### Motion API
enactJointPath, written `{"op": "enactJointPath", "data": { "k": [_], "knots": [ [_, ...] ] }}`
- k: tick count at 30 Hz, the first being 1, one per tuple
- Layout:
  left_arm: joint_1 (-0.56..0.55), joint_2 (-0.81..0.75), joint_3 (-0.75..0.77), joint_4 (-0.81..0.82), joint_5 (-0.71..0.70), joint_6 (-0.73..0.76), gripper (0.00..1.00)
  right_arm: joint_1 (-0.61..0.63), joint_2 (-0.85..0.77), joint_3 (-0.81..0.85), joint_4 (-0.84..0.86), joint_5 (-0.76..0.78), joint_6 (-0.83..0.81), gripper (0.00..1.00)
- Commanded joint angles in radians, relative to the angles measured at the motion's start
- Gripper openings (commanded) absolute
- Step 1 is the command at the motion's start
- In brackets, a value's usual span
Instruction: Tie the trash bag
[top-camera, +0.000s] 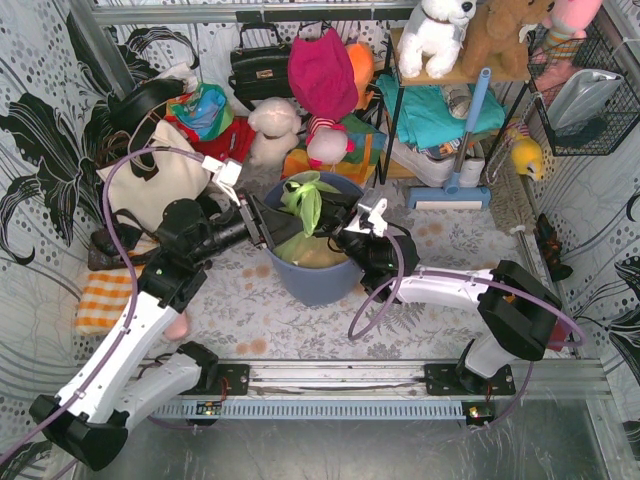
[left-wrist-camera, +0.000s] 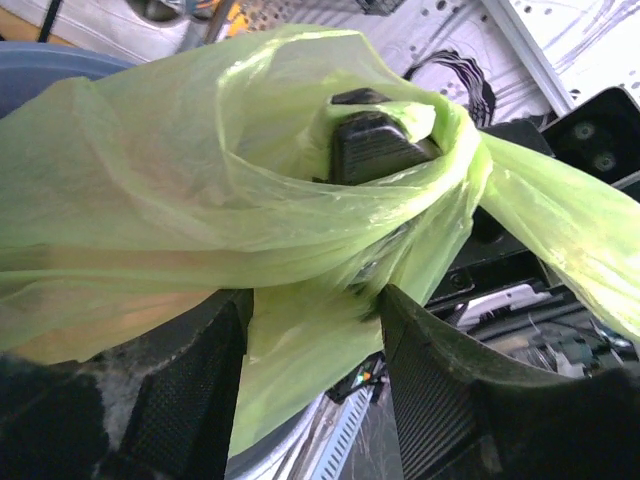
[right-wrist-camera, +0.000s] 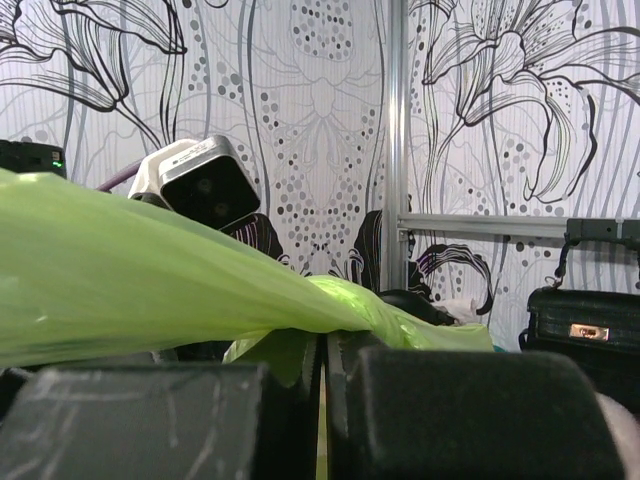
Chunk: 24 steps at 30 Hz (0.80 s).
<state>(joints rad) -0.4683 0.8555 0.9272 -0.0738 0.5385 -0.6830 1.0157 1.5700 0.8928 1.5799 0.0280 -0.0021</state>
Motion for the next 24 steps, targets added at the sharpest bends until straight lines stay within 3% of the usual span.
{"op": "enactJointPath", "data": {
  "k": [1,4,12,19,24],
  "knots": [
    [0.002,0.031,-0.006,0.075,0.175,0.014,0.6,0.003,0.013,0.031,0.121,-0.038,-0.051,0.0],
    [0.002,0.045,0.001,0.042,0.238,0.04,0.58,0.003,0.031,0.032,0.12,-0.032,-0.068,0.0],
    [0.003,0.032,0.053,-0.142,0.233,0.162,0.56,0.003,0.086,0.044,0.113,-0.026,-0.115,0.0],
    [0.003,-0.024,0.177,-0.334,-0.007,0.287,0.59,0.003,0.083,0.048,0.115,-0.055,-0.121,0.0],
    [0.002,-0.044,0.273,-0.363,-0.177,0.316,0.6,0.003,0.068,0.038,0.115,-0.073,-0.127,0.0]
  ]
}}
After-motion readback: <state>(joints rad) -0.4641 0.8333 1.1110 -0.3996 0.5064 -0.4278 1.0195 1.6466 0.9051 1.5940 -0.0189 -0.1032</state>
